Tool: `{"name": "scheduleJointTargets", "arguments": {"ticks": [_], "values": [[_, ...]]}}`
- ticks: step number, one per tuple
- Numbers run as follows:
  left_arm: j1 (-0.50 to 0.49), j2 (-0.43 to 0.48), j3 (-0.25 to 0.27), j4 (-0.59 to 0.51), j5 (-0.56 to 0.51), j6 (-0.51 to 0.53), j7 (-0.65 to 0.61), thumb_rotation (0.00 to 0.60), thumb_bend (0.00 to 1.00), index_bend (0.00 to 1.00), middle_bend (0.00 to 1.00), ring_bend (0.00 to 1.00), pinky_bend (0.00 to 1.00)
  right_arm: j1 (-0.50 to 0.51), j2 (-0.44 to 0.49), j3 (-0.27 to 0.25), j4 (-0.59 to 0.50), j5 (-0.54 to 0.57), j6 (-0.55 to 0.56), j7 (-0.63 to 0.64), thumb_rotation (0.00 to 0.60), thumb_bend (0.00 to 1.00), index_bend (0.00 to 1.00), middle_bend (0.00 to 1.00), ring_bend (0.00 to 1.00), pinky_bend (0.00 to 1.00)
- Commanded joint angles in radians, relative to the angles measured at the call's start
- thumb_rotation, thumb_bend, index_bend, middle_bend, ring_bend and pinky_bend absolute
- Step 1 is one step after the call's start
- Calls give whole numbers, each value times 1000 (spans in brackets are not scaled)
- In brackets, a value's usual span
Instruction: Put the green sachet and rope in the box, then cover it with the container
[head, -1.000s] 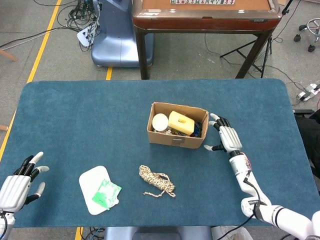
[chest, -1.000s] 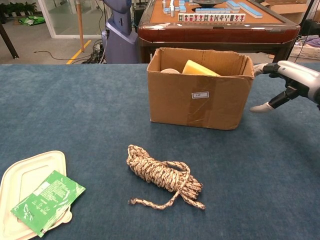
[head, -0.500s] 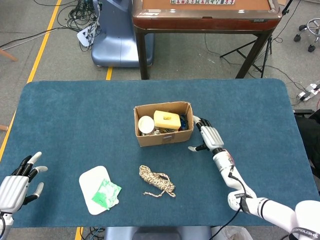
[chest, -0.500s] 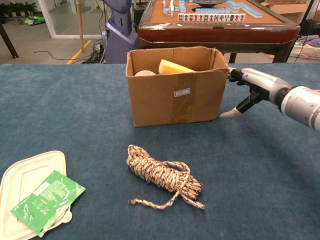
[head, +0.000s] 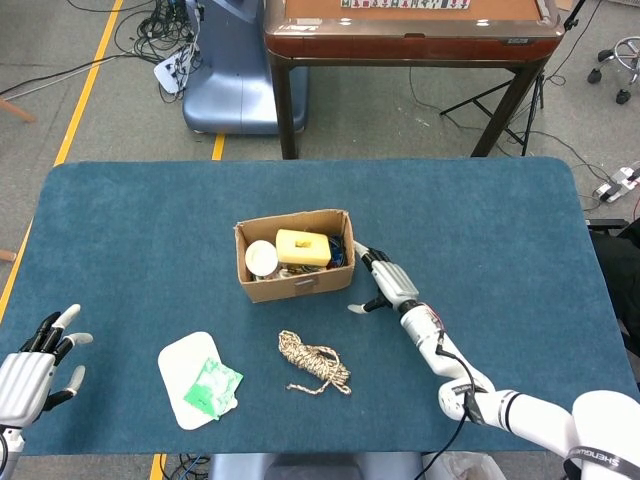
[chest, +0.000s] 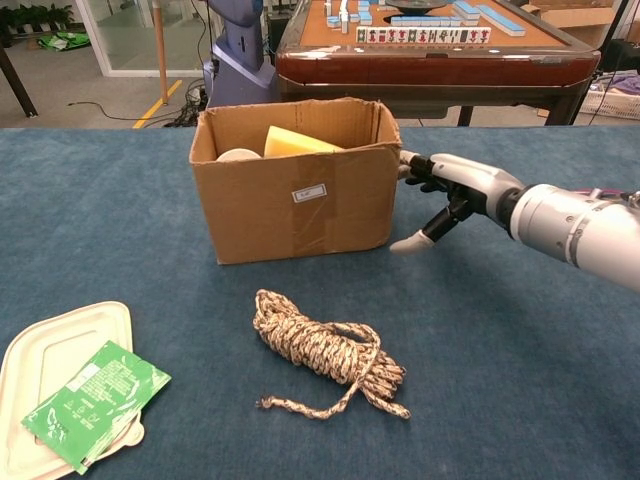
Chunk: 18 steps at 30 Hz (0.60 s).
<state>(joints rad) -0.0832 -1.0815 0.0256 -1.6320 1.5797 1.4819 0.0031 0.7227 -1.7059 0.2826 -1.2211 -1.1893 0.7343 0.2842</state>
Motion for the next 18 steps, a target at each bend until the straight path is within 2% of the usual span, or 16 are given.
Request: {"name": "scheduleJointTargets", "arguments": {"ticks": [1, 10, 18], "values": [[0, -1, 0, 0, -2, -2, 3, 600, 405, 322, 74, 10, 285, 12, 4, -2, -19, -2, -24, 24, 600, 0, 0, 0, 0, 39], [-1, 2, -1, -4, -7, -9, 6, 600, 406, 322, 74, 10, 285, 42, -5, -11, -49, -12, -48, 26, 600, 0, 0, 0, 0, 39], [0, 0, -2, -3, -10, -11, 11, 600, 405, 323, 74, 11, 286, 83, -20, -18, -70, 13, -78, -31, 600, 0, 0, 0, 0, 39]]}}
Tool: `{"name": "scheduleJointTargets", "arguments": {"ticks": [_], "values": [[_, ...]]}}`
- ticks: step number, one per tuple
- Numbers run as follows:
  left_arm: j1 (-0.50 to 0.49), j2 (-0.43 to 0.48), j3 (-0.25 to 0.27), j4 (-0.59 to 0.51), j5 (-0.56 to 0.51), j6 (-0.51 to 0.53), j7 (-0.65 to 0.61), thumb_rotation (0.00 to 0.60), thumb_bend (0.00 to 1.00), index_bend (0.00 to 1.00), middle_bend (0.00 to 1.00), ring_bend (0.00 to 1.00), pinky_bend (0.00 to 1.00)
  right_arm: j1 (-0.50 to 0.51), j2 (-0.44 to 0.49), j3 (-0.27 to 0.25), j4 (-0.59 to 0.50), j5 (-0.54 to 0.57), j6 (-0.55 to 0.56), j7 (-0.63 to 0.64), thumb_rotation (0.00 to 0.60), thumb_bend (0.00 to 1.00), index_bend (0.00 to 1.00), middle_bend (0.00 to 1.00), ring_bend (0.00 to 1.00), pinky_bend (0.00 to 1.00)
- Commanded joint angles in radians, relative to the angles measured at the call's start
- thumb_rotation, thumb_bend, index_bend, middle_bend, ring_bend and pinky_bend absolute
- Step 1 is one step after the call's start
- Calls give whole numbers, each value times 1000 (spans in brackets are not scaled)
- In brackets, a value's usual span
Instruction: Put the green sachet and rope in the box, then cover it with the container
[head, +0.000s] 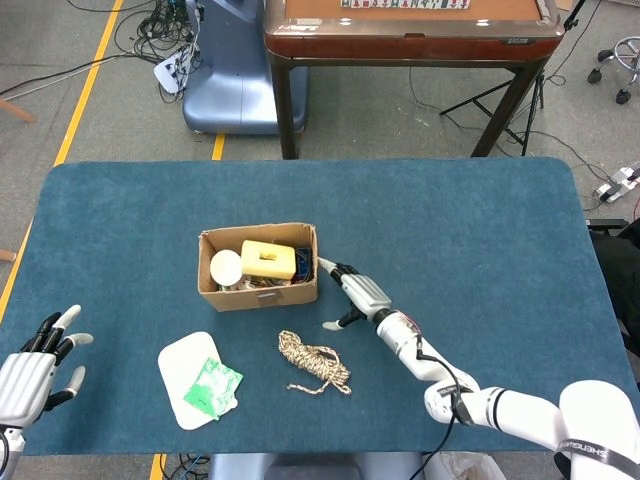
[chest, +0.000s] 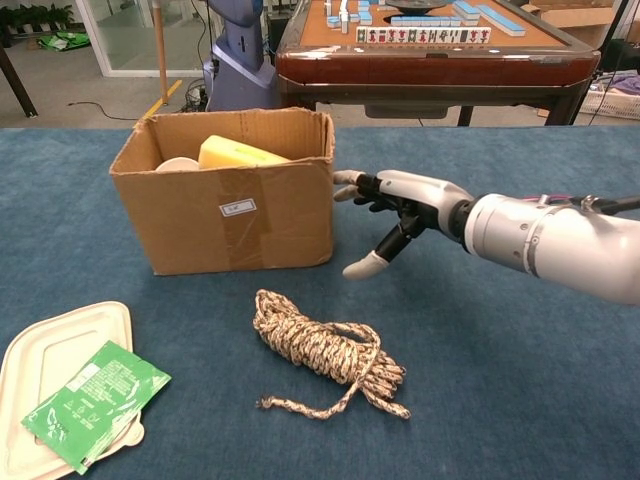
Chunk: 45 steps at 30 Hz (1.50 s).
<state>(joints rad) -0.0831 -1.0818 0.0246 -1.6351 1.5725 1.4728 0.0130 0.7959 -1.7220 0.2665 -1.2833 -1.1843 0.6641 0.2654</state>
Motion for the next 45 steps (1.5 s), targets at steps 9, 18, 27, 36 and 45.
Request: {"name": "scheduleJointTargets", "arguments": {"ticks": [9, 18, 27, 36, 45], "values": [[-1, 0, -3, -1, -12, -10, 4, 600, 405, 328, 74, 12, 285, 40, -7, -10, -48, 14, -29, -36, 600, 0, 0, 0, 0, 39], [0, 0, -4, -2, -18, -12, 9, 600, 405, 330, 74, 12, 285, 18, 47, -39, -96, -9, 6, -56, 600, 0, 0, 0, 0, 39], [-9, -17, 2, -3, -19, -37, 40, 600, 405, 330, 75, 12, 285, -95, 250, -101, -301, -59, 194, -200, 600, 0, 0, 0, 0, 39], [-27, -43, 18, -3, 16, -64, 59, 600, 405, 326, 79, 13, 289, -238, 477, -185, -488, -148, 405, -349, 600, 0, 0, 13, 0, 39], [-44, -44, 60, -25, 99, -81, 56, 600, 323, 346, 77, 71, 356, -402, 625, -266, -477, -349, 648, -212, 600, 0, 0, 34, 0, 39]]}}
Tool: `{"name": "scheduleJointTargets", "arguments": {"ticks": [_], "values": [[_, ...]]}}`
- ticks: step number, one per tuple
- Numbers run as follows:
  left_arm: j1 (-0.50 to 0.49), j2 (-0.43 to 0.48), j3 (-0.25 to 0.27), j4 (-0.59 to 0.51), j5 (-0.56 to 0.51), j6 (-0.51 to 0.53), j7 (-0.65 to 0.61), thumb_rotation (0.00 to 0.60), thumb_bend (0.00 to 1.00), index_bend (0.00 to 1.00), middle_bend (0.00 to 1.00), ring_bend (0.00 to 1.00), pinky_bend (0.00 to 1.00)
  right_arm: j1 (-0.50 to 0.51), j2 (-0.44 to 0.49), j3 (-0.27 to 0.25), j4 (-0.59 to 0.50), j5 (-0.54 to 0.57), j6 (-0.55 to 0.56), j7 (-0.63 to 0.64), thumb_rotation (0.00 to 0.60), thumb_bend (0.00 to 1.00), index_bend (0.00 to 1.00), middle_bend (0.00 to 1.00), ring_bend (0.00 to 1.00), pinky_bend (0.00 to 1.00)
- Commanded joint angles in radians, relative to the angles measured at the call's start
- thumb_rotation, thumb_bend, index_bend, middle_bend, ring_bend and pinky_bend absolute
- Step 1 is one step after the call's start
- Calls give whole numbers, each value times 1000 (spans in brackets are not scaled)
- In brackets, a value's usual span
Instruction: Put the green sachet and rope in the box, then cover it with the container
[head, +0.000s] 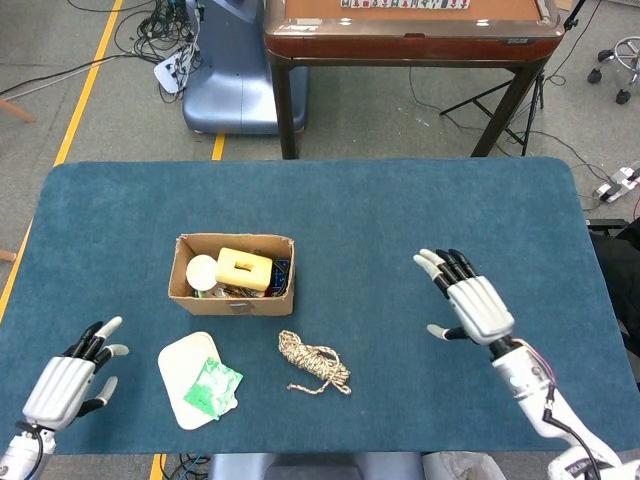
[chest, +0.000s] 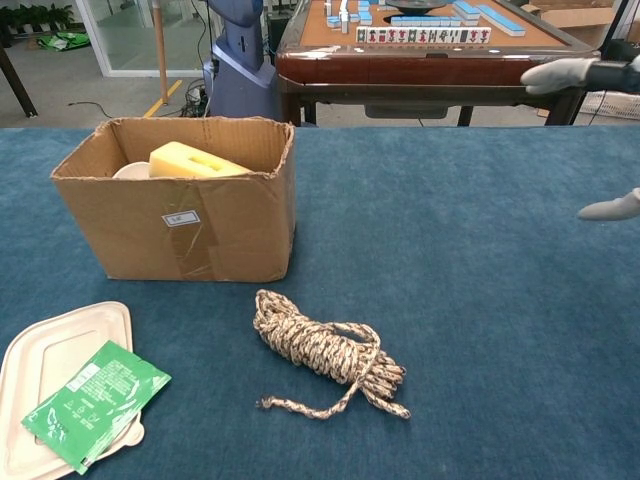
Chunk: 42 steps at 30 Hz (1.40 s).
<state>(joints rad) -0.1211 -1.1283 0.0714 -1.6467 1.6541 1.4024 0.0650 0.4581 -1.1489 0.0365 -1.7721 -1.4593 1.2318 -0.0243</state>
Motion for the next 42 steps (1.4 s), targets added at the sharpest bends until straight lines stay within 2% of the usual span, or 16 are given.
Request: {"name": "scheduleJointTargets", "arguments": {"ticks": [1, 4, 7, 9, 18, 32, 42], "values": [[-10, 4, 19, -19, 25, -18, 8, 600, 307, 348, 71, 76, 358, -80, 62, -42, 20, -89, 104, 98, 600, 0, 0, 35, 0, 39], [-25, 12, 36, -43, 45, -53, 42, 600, 253, 334, 7, 71, 359, -129, 80, -51, 48, -125, 183, 136, 600, 0, 0, 35, 0, 39], [-44, 12, 44, -75, 50, -95, 84, 600, 231, 287, 0, 35, 341, -168, 83, -56, 71, -147, 242, 151, 600, 0, 0, 35, 0, 39], [-62, 11, 46, -98, 47, -132, 106, 600, 214, 263, 0, 2, 278, -187, 86, -61, 81, -159, 265, 164, 600, 0, 0, 35, 0, 39], [-138, -18, 27, -161, -18, -281, 238, 600, 165, 243, 0, 0, 81, -236, 106, -66, 109, -200, 322, 229, 600, 0, 0, 35, 0, 39], [-196, -65, 7, -196, -118, -374, 420, 600, 165, 182, 0, 0, 68, -261, 127, -60, 114, -234, 336, 267, 600, 0, 0, 35, 0, 39], [-239, -85, -1, -232, -224, -432, 559, 600, 159, 93, 0, 0, 68, -269, 131, -52, 111, -248, 335, 271, 600, 0, 0, 35, 0, 39]]}}
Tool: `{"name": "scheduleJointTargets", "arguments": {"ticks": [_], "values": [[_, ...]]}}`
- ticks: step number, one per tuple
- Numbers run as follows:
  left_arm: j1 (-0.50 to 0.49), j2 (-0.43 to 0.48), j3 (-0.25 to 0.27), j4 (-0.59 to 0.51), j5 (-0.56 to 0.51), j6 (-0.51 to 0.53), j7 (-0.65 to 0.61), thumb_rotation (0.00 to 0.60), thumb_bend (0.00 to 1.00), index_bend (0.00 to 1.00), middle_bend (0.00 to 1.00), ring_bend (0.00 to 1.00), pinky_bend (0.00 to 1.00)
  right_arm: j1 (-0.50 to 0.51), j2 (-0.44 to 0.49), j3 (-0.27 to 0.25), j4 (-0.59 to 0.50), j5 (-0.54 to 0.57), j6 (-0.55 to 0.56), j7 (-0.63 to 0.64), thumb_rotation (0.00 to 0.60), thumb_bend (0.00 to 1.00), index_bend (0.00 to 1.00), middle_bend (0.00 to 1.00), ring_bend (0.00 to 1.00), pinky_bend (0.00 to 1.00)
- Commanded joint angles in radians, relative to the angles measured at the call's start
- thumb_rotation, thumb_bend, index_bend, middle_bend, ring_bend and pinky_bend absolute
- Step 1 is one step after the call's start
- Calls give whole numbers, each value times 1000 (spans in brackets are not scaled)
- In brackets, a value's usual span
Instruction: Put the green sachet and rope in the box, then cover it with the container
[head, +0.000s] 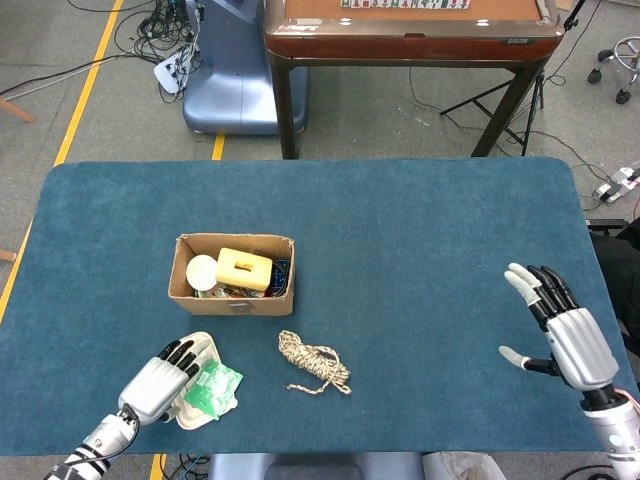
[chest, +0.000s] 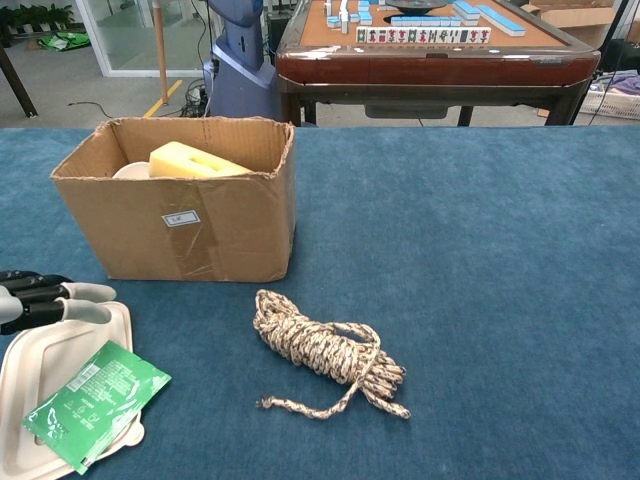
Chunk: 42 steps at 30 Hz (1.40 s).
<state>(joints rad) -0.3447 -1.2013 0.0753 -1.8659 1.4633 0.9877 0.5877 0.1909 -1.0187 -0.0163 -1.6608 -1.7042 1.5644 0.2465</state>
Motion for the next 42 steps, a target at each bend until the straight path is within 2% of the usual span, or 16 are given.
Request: {"name": "scheduleJointTargets", "arguments": {"ticks": [1, 16, 37, 42], "values": [[-19, -17, -6, -15, -43, -19, 49, 600, 156, 93, 0, 0, 68, -3, 1, 1, 0, -5, 4, 1, 600, 0, 0, 35, 0, 39], [-82, -94, -13, 3, -193, -54, 154, 600, 152, 175, 0, 0, 68, -14, 7, 6, 2, -20, 7, 15, 600, 0, 0, 36, 0, 39], [-145, -115, 12, 6, -312, -58, 155, 600, 152, 258, 0, 0, 68, -14, 7, 15, 3, -19, -14, 20, 600, 0, 0, 36, 0, 39], [-156, -114, 21, 6, -320, -61, 138, 600, 234, 286, 0, 0, 68, -14, 5, 17, 4, -18, -16, 21, 600, 0, 0, 43, 0, 39]]}}
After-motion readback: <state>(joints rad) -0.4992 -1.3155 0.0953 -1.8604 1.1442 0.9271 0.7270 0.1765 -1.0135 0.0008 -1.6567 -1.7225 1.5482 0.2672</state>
